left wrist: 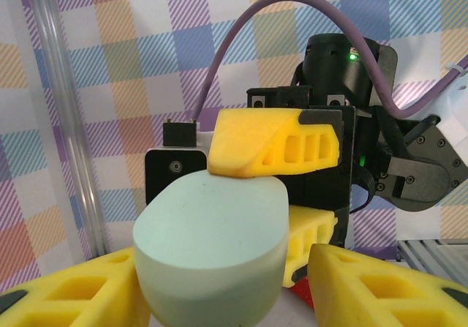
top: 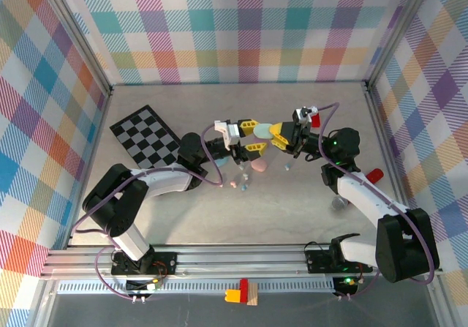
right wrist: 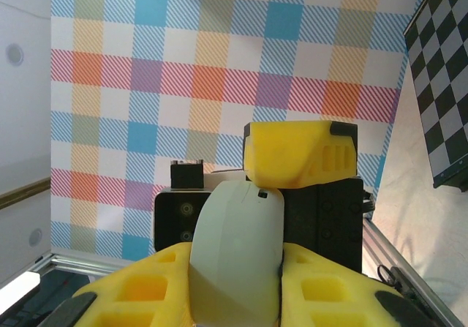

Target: Insert wireless bluetooth earbuds into charging case

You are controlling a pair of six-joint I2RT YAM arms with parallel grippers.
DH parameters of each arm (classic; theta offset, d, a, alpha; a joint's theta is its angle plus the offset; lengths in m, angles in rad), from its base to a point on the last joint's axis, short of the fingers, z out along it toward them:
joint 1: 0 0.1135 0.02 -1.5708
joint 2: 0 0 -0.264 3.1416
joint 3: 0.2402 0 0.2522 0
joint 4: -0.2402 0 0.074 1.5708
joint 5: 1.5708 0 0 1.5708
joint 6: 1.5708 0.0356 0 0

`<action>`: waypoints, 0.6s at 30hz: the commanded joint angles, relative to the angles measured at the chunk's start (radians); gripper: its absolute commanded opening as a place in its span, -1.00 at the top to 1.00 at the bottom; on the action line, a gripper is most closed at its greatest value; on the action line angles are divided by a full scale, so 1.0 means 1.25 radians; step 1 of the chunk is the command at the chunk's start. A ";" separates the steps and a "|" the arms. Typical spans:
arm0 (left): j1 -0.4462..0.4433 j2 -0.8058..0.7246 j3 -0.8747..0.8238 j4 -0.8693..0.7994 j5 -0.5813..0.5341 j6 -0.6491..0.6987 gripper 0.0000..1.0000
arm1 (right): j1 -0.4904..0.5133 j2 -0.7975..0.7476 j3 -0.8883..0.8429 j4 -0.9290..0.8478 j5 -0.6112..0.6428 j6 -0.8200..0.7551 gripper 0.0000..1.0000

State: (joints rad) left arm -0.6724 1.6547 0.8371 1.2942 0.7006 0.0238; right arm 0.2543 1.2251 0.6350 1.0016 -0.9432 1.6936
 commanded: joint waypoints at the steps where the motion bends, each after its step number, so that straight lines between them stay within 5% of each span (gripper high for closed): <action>1: 0.003 0.009 0.026 0.047 0.040 -0.013 -0.11 | -0.006 -0.002 -0.005 0.031 0.002 -0.004 0.71; 18: 0.003 0.024 0.049 0.048 0.064 -0.052 0.03 | -0.006 0.003 0.001 -0.004 -0.005 -0.035 0.72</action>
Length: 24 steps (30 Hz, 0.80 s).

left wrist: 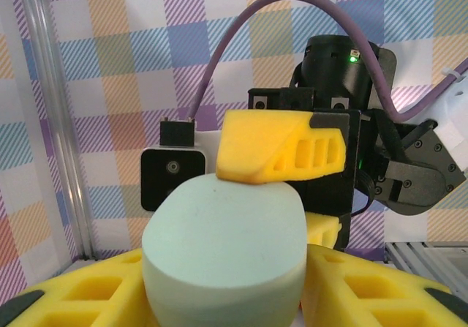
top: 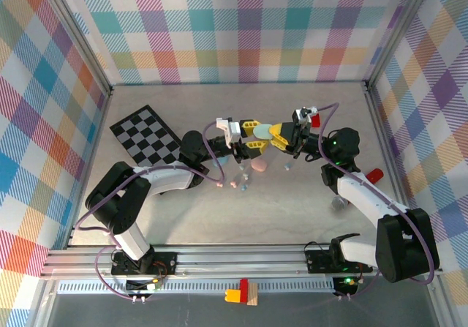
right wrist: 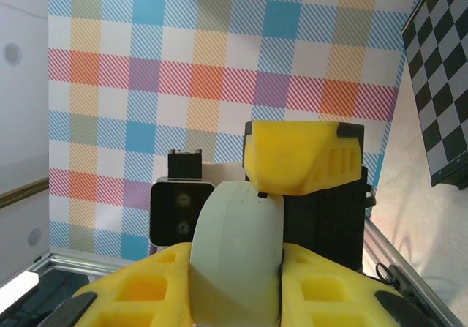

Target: Insert wireless bluetooth earbuds into charging case

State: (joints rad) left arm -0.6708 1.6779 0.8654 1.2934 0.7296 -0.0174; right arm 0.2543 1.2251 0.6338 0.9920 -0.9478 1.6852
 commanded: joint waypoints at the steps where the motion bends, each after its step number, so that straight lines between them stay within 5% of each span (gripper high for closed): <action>1: 0.002 0.007 0.027 0.049 0.043 -0.021 0.03 | -0.006 0.003 0.002 0.002 0.000 -0.029 0.72; 24: 0.002 0.018 0.022 0.048 0.054 -0.015 0.14 | -0.006 0.004 0.013 0.005 0.000 -0.015 0.73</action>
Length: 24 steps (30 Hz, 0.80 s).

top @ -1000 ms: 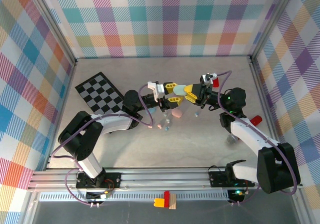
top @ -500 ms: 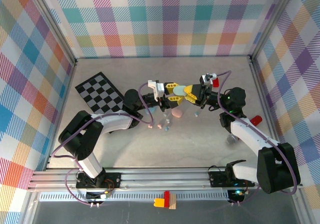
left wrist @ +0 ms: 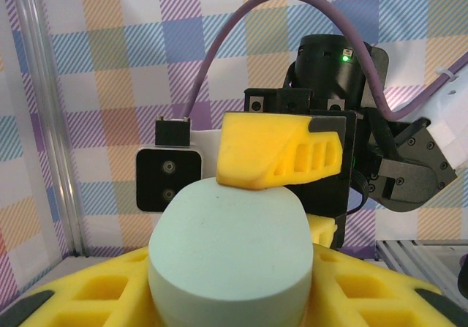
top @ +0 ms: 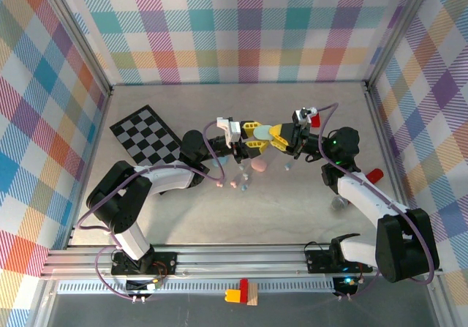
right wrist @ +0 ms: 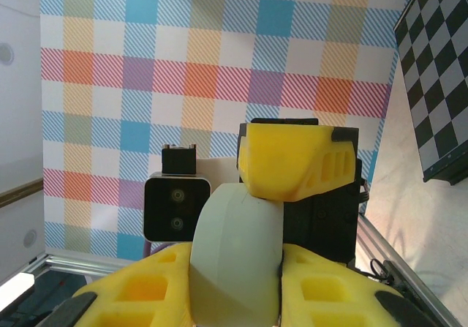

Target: Insert wireless bluetooth earbuds into charging case

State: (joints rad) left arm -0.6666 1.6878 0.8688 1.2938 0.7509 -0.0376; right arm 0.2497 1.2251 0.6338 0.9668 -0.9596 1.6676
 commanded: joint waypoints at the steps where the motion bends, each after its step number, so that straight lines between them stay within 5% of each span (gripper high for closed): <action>1: -0.002 0.010 0.017 0.048 0.036 0.003 0.14 | -0.003 0.004 0.013 0.028 0.010 0.001 0.73; 7: -0.002 0.014 0.018 0.047 0.037 0.000 0.32 | -0.003 -0.009 0.014 0.000 0.010 -0.019 0.67; 11: 0.001 0.004 0.003 0.045 0.021 0.009 0.31 | -0.005 -0.042 0.026 -0.093 0.013 -0.106 -0.20; 14: 0.010 -0.010 -0.017 0.041 0.017 -0.001 0.31 | -0.005 -0.112 0.081 -0.408 0.032 -0.329 -0.62; 19: 0.035 -0.028 -0.049 0.038 0.060 -0.075 0.28 | 0.013 -0.204 0.253 -1.009 0.228 -0.823 -0.88; 24: 0.067 -0.059 -0.089 0.036 0.149 -0.147 0.29 | 0.094 -0.193 0.400 -1.263 0.337 -1.133 -0.92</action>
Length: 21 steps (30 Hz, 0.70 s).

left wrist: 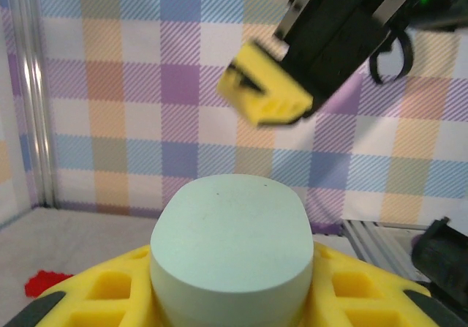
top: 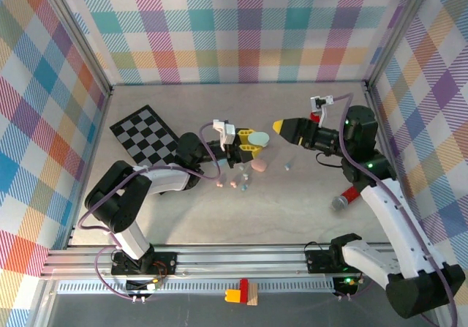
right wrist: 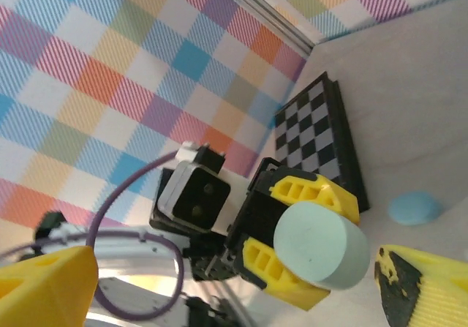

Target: Insert wireless bluetooth earbuds into charging case

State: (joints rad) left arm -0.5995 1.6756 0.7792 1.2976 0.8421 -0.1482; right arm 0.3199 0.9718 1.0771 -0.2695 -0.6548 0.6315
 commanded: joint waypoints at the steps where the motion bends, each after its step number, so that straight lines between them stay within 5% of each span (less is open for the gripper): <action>1: 0.017 -0.057 -0.024 0.028 0.092 -0.071 0.29 | 0.063 0.017 0.069 -0.304 0.121 -0.353 -0.92; 8: 0.019 -0.105 -0.046 0.005 0.157 -0.086 0.30 | 0.221 0.101 0.156 -0.372 0.310 -0.603 -0.93; 21: 0.019 -0.124 -0.054 -0.010 0.182 -0.077 0.29 | 0.230 0.165 0.195 -0.313 0.417 -0.515 -0.88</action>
State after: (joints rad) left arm -0.5739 1.5528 0.7235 1.2480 1.0096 -0.2470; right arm 0.6121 1.1770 1.2957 -0.6964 -0.2142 -0.0463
